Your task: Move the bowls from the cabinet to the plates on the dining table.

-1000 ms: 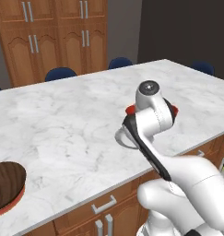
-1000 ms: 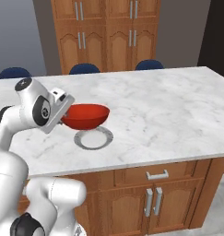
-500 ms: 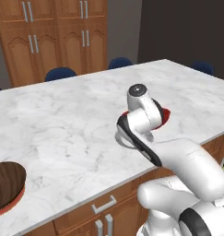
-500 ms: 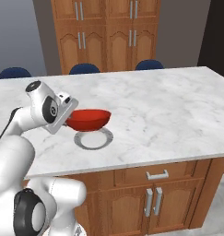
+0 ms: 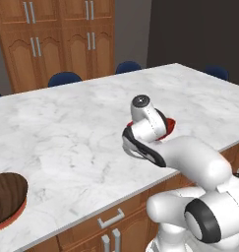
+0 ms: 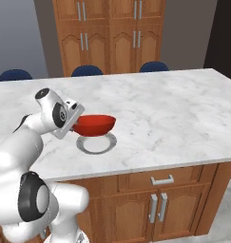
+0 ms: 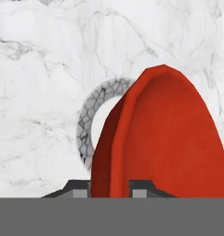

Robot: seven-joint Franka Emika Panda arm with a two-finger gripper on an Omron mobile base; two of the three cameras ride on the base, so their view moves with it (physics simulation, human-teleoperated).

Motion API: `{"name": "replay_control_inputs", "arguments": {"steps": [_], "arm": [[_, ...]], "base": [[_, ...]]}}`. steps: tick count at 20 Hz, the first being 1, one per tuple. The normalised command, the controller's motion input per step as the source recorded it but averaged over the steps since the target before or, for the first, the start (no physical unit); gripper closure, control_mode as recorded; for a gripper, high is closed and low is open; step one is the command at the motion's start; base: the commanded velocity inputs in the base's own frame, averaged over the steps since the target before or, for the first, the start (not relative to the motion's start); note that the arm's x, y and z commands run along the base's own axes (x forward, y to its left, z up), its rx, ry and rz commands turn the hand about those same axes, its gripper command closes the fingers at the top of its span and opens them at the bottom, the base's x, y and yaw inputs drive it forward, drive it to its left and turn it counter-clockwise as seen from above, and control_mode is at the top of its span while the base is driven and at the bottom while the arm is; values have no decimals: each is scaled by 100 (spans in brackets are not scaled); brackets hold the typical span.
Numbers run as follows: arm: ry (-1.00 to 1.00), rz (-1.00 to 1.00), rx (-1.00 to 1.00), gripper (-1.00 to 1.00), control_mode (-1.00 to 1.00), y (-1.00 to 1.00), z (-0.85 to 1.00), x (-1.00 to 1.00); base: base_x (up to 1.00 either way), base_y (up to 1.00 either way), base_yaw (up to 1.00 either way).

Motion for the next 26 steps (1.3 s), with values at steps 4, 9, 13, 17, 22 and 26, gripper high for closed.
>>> {"name": "replay_control_inputs", "arguments": {"steps": [4,9,13,17,22,26], "arm": [[0,0,0,100,-100,4,-24,25],[-3,0,0,100,-100,2,-24,19],[-3,0,0,100,-100,0,-23,18],[-2,0,0,100,-100,0,-21,18],[-2,0,0,100,-100,2,-20,15],[0,0,0,100,-100,4,-22,13]], "base": [[0,0,0],[0,0,0],[0,0,0],[0,0,0],[0,0,0],[0,0,0]]}}
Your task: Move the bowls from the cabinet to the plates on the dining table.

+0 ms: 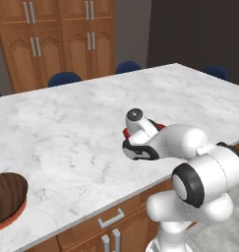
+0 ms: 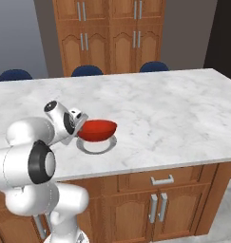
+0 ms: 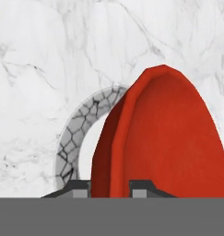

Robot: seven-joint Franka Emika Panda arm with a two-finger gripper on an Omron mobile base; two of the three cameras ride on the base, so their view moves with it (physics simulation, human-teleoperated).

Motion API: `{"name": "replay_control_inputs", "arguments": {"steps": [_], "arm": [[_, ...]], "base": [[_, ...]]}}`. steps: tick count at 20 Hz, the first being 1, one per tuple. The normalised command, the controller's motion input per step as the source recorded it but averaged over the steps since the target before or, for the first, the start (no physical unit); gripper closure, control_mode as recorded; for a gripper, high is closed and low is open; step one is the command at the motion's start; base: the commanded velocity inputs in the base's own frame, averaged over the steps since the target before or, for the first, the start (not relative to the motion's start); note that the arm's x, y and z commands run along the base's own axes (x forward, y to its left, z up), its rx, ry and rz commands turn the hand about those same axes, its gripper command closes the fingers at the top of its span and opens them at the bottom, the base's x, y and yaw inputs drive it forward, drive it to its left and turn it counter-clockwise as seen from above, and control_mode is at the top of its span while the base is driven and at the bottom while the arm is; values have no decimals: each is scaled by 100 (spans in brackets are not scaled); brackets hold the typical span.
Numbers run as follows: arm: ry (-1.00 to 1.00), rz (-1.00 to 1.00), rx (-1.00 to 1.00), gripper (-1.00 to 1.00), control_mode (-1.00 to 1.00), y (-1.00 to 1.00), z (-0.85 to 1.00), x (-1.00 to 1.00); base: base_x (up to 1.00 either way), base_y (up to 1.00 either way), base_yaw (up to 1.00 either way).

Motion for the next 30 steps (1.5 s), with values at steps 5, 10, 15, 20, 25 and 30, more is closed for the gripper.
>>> {"name": "replay_control_inputs", "arguments": {"steps": [5,10,15,20,25,30], "arm": [[0,0,0,100,-100,0,-19,13],[0,0,0,100,-100,0,-18,11],[0,0,0,100,-100,0,-19,12],[0,0,0,100,-100,0,-18,13],[0,0,0,100,-100,0,-13,6],[0,0,0,100,-100,5,-5,-6]], "base": [[0,0,0],[0,0,0],[0,0,0],[0,0,0],[0,0,0],[0,0,0]]}}
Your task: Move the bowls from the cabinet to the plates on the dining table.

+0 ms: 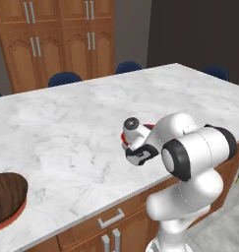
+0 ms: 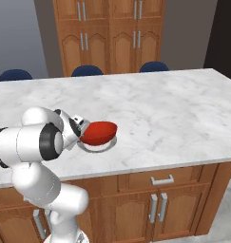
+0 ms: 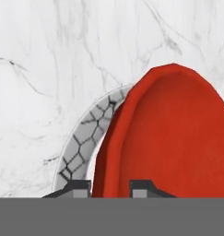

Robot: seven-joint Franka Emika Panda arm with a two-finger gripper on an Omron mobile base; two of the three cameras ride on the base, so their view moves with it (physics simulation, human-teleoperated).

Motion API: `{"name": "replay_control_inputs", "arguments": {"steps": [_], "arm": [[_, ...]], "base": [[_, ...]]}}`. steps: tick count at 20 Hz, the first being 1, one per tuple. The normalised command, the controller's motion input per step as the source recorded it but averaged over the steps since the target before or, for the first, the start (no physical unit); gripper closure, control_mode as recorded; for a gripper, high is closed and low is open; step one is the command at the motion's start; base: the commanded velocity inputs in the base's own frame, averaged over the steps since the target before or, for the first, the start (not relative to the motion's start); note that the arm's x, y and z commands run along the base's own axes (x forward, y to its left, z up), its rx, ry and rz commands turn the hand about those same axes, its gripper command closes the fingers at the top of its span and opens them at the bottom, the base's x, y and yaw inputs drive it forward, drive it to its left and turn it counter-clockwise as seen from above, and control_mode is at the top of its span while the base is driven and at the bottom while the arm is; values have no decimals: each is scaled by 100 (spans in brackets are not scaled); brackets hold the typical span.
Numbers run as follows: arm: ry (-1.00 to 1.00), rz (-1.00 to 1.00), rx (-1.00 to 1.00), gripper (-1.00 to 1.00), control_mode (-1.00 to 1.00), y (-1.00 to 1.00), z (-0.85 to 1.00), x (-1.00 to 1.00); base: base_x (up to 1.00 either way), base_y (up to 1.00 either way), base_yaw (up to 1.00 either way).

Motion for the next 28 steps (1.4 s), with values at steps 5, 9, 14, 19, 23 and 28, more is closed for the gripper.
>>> {"name": "replay_control_inputs", "arguments": {"steps": [5,9,14,19,23,28], "arm": [[-1,0,0,100,-100,4,-7,-7],[0,0,0,-100,-100,0,-9,-9],[-1,0,0,-100,-100,0,-8,-11],[-3,0,0,-100,-100,2,-2,-9],[-7,0,2,-100,-100,2,13,-11],[-2,0,7,-100,-100,2,42,-8]], "base": [[0,0,0],[0,0,0],[0,0,0],[0,0,0],[0,0,0],[0,0,0]]}}
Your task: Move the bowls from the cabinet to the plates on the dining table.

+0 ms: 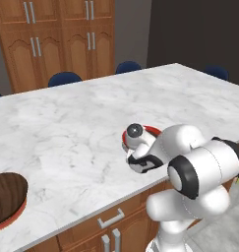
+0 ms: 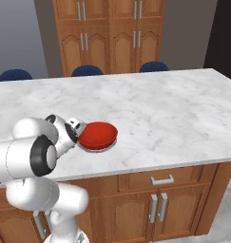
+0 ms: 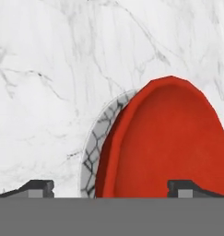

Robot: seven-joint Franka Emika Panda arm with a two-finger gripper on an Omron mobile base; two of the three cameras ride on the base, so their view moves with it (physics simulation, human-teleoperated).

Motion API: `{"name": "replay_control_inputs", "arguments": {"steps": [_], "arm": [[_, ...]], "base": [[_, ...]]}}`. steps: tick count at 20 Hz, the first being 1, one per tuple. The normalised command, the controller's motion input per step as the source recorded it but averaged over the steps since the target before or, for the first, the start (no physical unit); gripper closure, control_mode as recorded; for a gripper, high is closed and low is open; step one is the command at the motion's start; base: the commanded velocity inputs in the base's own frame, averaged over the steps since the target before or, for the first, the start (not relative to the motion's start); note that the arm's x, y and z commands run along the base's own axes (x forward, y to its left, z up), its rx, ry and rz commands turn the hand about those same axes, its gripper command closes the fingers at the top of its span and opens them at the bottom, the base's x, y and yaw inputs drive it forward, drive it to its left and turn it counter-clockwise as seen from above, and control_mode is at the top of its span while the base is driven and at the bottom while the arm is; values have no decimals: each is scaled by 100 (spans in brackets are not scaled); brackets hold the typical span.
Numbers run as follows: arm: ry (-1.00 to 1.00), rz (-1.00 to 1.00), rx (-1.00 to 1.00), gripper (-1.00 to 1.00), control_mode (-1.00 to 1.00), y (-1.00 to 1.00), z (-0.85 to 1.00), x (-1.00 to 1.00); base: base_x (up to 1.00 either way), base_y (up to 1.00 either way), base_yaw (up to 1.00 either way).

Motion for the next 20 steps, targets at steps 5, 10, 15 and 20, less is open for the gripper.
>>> {"name": "replay_control_inputs", "arguments": {"steps": [5,10,15,20], "arm": [[0,0,14,-100,-100,0,59,-8],[0,0,15,-100,-100,0,60,-7],[0,0,12,-100,-100,0,61,-6],[0,0,10,-100,-100,0,60,-9]], "base": [[0,0,0],[0,0,0],[0,0,0],[0,0,0]]}}
